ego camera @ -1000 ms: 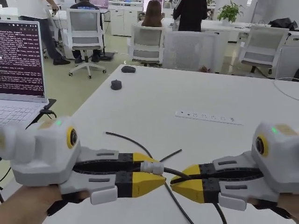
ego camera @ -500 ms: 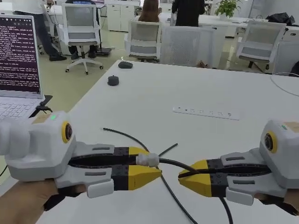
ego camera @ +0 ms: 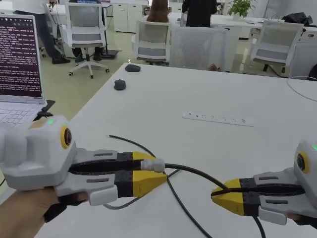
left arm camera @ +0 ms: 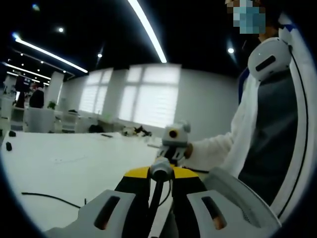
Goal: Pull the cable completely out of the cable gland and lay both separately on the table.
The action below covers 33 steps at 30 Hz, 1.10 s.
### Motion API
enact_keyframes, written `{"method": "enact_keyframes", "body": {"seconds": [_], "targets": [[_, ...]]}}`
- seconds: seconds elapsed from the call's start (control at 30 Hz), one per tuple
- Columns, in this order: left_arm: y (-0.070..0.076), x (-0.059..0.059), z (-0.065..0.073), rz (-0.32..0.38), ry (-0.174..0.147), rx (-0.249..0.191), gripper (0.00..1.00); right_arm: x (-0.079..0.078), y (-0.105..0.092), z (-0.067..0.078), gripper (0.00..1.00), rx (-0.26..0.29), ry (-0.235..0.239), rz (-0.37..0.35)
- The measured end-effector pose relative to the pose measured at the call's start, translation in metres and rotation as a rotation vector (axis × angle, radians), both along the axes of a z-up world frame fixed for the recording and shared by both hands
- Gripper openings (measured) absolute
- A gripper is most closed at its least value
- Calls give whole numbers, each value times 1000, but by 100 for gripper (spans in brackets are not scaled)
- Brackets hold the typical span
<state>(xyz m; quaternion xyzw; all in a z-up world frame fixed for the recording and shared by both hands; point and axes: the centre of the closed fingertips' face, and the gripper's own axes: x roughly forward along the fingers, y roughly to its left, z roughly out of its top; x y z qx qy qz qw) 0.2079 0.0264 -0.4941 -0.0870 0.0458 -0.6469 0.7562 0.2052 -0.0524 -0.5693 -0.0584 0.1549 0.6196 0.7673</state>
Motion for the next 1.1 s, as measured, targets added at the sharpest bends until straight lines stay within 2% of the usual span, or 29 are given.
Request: {"method": "enact_keyframes", "body": {"seconds": [0.1,0.23,0.53,0.63,0.7,0.8,0.9,0.97,1.1], "targets": [[1,1,1,4,3,-8,16,0,-7,-6,1,-23,4,-15],[1,1,0,5,5,-3,16,1,-14,-11,1,-23,16,-36],[0,1,-3,8,-1,18,16,-1,-13,-13,2,-17,24,-45],[-1,0,-4,9,-6,25,16,-2,-13,-9,2,-29,-12,-37],[0,1,-4,11,-5,27,16,-3,-14,-4,2,-39,-33,-27],[-1,1,-6,10,-4,36,16,-3,-9,10,7,-16,-56,-17],[-4,-1,-11,5,-4,61,16,-2,3,31,12,7,-97,1],[-5,-2,-12,1,-4,63,16,-4,12,43,13,25,-111,25],[-3,0,-14,7,1,71,16,-6,32,56,12,53,-124,65]]}}
